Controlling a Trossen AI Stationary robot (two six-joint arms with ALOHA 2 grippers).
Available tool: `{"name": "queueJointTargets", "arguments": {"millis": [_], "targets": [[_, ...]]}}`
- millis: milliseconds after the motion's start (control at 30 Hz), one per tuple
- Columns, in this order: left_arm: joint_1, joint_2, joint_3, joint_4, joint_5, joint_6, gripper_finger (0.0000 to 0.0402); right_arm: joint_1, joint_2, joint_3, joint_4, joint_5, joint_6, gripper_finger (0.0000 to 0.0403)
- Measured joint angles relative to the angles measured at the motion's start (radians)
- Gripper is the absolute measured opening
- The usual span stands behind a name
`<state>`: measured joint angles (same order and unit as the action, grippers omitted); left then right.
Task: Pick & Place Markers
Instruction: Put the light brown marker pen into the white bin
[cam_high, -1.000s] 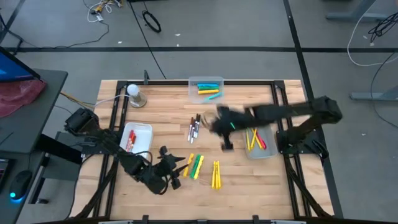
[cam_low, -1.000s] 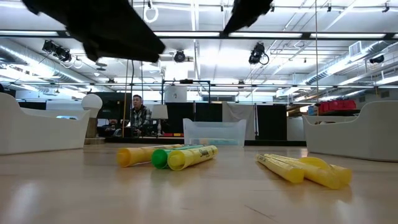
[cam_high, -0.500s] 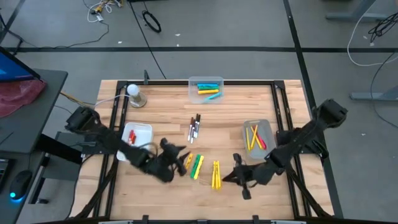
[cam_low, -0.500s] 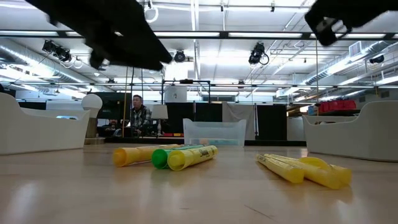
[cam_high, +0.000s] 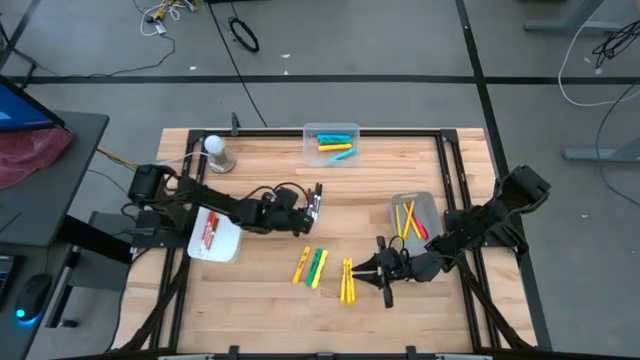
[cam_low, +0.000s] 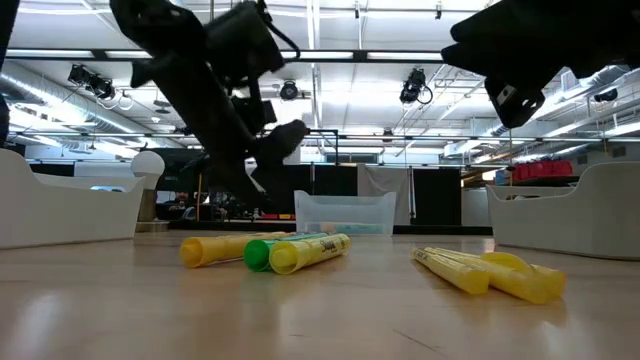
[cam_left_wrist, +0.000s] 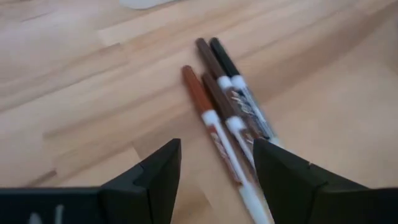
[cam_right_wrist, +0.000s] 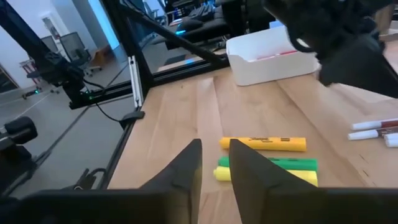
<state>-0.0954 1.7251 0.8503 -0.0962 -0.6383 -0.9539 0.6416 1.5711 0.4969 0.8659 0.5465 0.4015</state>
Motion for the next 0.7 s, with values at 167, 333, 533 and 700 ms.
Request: {"name": "queueJointTargets", "arguments": {"millis": [167,333,533,700], "targets": [[0.010,0.047,0.000,0.049,-0.046,-0.012,0.0201,0.000,0.000,0.000,0.000,-0.004,-0.002,0.0089],[0.009,0.087,0.000,0.079,-0.047,-0.012,0.0192,0.000,0.000,0.000,-0.004,-0.004,-0.002,0.0089],[0.010,0.126,0.000,0.110,-0.055,-0.032,0.0190,0.000,0.000,0.000,-0.009,-0.005,-0.002,0.0089],[0.009,0.145,-0.001,0.120,-0.048,-0.032,0.0190,0.000,0.000,0.000,-0.014,-0.005,-0.002,0.0089]]}}
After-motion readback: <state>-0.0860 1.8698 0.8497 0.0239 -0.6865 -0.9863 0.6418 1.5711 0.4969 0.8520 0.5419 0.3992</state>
